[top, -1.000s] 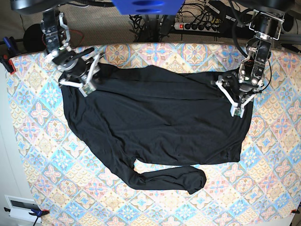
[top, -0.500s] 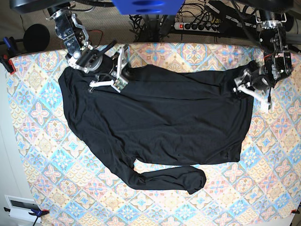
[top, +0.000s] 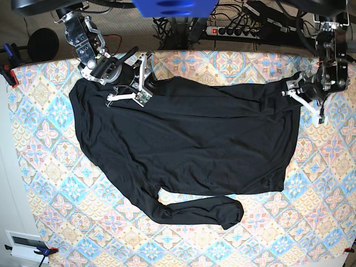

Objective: Layout the t-shirt on the table in an organized manner, then fold the t-shirt properly
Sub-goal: 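Pull the grasped fabric outward toward the shirt shoulders with both grippers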

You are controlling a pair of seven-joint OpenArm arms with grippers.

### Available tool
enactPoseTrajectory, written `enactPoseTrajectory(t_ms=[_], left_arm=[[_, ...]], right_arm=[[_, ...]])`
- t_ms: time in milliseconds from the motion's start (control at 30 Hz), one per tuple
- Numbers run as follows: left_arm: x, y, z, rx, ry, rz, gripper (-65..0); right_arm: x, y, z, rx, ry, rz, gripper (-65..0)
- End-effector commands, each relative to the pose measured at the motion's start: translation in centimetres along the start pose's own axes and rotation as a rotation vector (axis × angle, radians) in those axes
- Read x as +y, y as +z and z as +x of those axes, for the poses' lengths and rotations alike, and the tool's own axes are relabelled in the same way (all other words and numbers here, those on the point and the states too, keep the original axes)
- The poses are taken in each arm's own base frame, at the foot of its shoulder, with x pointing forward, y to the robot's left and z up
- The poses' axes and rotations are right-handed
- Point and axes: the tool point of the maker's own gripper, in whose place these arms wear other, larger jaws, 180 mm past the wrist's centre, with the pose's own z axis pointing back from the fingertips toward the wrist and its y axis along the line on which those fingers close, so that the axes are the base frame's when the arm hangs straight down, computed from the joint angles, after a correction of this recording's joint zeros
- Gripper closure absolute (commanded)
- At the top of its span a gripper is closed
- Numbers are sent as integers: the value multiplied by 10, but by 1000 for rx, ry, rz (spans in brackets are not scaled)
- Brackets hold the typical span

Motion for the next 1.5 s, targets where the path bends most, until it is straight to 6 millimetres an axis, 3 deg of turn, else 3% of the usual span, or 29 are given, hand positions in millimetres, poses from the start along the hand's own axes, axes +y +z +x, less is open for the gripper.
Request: enactPoseTrajectory(t_ms=[0, 167, 300, 567, 733, 867, 1067, 1167, 1233, 1333, 1467], left_arm=[[-2, 0, 8, -13, -24, -3, -362], [-1, -14, 1, 32, -57, 27, -362], [-1, -15, 0, 36, -52, 28, -362], [9, -22, -4, 36, -35, 48, -362], [18, -22, -2, 24, -73, 105, -362], [11, -28, -9, 40, -161, 134, -362], [8, -33, 0, -37, -271, 186, -362], [10, -32, 7, -70, -282, 198, -362], [7, -31, 13, -94, -281, 191, -362], [2, -25, 31, -146, -278, 182, -362], [-2, -7, 48, -228, -161, 138, -362]], right_arm=[[-6, 4, 8, -19, 10, -13, -193], [-10, 5, -3, 36, 6, -25, -191], [-24, 3, -30, 129, 40, -71, -192], [-46, 1, -65, 265, 114, -167, -191], [-83, 16, -83, 307, 53, -270, -192], [-101, 27, -87, 312, 19, -323, -192], [-101, 35, -100, 332, -4, -334, -193], [-89, 37, -111, 349, -12, -311, -191], [-84, 39, -105, 333, 1, -307, -191], [-84, 44, -82, 274, 34, -323, -191], [-73, 49, -79, 262, 42, -310, -191]])
